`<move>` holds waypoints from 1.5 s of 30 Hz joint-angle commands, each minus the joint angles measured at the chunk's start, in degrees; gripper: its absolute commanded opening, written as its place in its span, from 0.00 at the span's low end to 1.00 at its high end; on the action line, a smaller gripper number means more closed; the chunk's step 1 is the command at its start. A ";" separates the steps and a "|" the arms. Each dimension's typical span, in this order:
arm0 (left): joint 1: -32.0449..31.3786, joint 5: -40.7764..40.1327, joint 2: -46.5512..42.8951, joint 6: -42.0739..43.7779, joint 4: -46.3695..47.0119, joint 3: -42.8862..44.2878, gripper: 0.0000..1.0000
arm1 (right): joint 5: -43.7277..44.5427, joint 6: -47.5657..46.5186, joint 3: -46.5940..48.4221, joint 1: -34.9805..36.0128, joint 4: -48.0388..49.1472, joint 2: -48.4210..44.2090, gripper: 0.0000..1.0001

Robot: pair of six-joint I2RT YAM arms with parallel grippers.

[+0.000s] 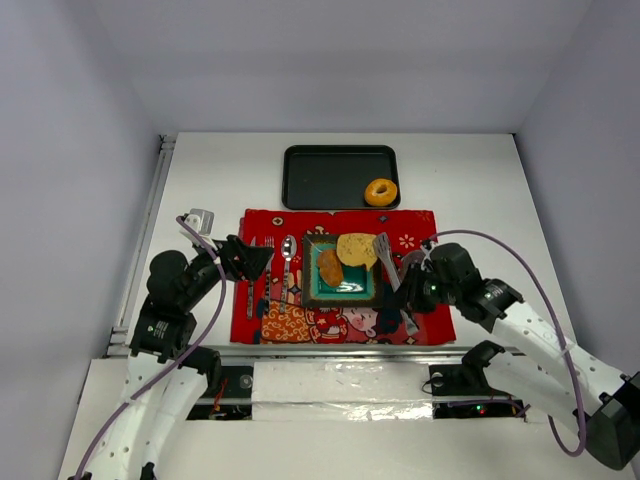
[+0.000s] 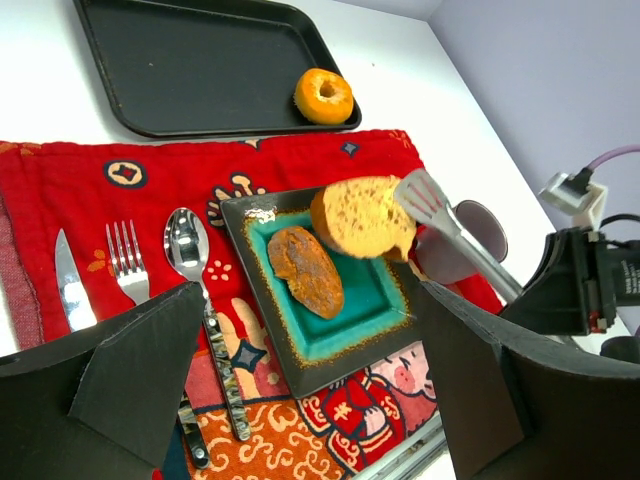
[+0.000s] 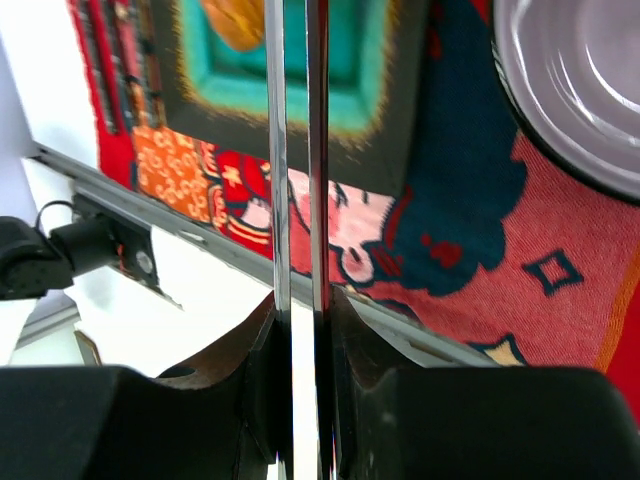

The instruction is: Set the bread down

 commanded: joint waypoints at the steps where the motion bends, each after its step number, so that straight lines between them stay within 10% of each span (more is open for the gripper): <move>1: 0.23 0.79 -0.24 0.00 2.69 -0.21 0.84 | 1.48 1.72 -0.45 0.74 2.04 -0.12 0.16; 8: 0.23 1.32 -0.42 0.09 2.78 -0.30 0.84 | 1.66 1.90 -0.02 1.79 3.63 3.48 0.21; 15: 0.23 1.67 -1.30 0.18 3.13 -0.47 0.85 | 6.12 -0.56 6.48 1.79 1.18 6.65 0.49; 45: -4.87 -0.70 -7.18 0.00 2.60 -0.30 0.85 | 13.61 -13.22 36.20 -15.34 -0.94 42.59 0.47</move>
